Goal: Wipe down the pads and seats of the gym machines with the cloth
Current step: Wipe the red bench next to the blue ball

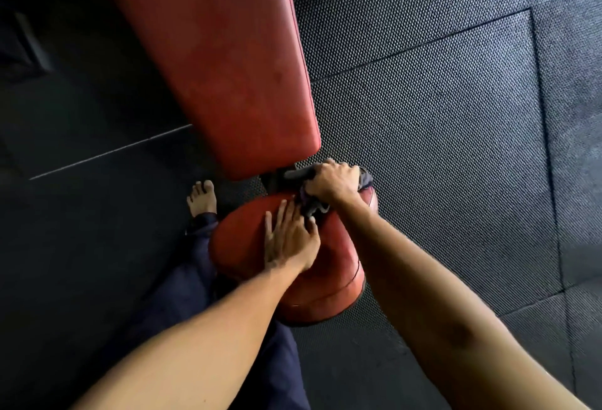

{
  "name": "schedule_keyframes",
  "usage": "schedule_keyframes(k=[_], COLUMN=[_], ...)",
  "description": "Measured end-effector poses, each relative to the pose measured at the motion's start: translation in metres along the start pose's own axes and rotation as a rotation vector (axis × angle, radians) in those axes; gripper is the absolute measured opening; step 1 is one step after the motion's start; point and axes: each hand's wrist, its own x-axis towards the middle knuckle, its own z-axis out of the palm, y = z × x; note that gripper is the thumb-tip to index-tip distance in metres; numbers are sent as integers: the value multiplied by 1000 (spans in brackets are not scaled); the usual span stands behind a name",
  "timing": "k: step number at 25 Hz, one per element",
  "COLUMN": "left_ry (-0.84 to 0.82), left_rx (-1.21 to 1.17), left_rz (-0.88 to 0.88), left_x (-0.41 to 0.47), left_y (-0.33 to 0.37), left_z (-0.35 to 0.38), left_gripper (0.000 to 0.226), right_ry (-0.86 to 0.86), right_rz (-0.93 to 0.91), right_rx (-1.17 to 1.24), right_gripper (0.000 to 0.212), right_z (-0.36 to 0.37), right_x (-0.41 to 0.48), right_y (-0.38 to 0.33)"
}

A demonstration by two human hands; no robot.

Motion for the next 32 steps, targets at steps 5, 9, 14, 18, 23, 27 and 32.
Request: schedule_keyframes(k=[5, 9, 14, 18, 23, 27, 32], left_ry=[-81, 60, 95, 182, 113, 119, 119], left_rx=[25, -113, -94, -185, -158, -138, -135], left_rz=[49, -82, -75, -83, -12, 12, 13], left_x=[-6, -6, -2, -7, -3, 4, 0], left_y=[-5, -27, -76, -82, -91, -97, -108], left_z=[-8, -16, -11, -5, -5, -8, -7], left_gripper=[65, 53, 63, 57, 85, 73, 65], right_ry=[121, 182, 42, 132, 229, 154, 142], right_rz=[-303, -248, -131, -259, -368, -150, -167], right_rx=[37, -8, -50, -30, -55, -65, -19], right_gripper=[53, 64, 56, 53, 73, 67, 55], right_z=[8, 13, 19, 31, 20, 16, 35], right_x=[-49, -51, -6, -62, -104, -35, -48], right_y=[31, 42, -38, -57, 3, -19, -69])
